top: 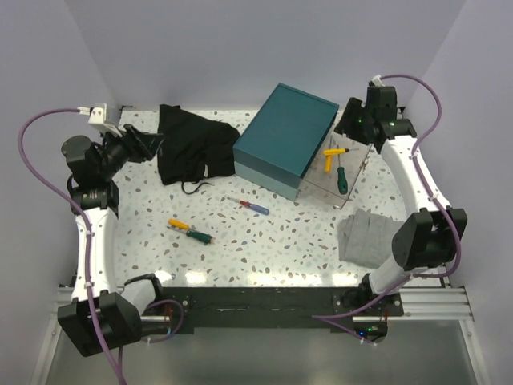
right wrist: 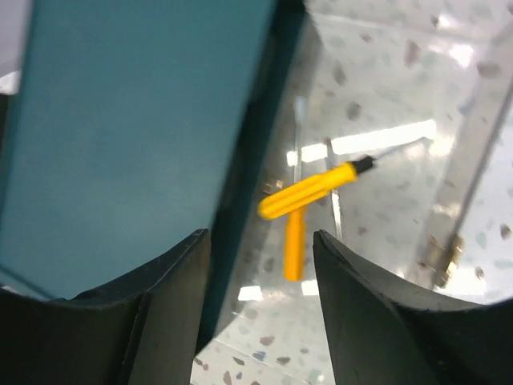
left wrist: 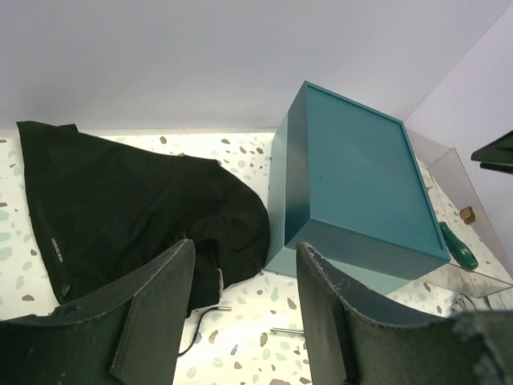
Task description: Sort the tools into containers
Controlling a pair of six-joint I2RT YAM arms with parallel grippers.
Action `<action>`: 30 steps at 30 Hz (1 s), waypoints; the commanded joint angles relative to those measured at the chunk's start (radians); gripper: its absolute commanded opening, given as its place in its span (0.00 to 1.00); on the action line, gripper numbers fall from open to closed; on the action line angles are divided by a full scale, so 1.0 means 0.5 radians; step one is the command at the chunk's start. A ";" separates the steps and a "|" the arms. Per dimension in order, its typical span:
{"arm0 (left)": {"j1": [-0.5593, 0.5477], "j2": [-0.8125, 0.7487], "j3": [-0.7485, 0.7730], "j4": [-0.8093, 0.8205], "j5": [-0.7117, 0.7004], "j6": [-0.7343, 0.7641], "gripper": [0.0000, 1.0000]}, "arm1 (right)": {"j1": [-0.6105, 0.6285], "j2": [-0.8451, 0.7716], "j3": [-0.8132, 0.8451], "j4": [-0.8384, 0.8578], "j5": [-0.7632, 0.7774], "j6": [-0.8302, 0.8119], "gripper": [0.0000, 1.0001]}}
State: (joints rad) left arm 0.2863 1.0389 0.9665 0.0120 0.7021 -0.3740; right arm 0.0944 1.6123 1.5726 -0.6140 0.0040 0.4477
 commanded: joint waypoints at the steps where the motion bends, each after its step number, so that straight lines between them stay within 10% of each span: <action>1: -0.008 -0.053 0.043 0.046 0.004 0.039 0.58 | 0.359 -0.123 0.128 0.283 -0.396 -0.526 0.59; 11: -0.002 -0.099 0.067 0.040 0.001 0.036 0.59 | 1.397 0.045 -0.252 0.185 -0.441 -1.613 0.66; 30: 0.029 -0.105 0.073 -0.088 -0.002 0.113 0.59 | 1.413 0.963 0.098 -0.091 -0.082 -1.908 0.66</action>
State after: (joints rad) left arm 0.2935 0.9714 0.9668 -0.0093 0.7013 -0.3454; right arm 0.7982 2.0781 1.5806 -0.6182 -0.0700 -0.4686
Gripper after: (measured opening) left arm 0.592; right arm 0.670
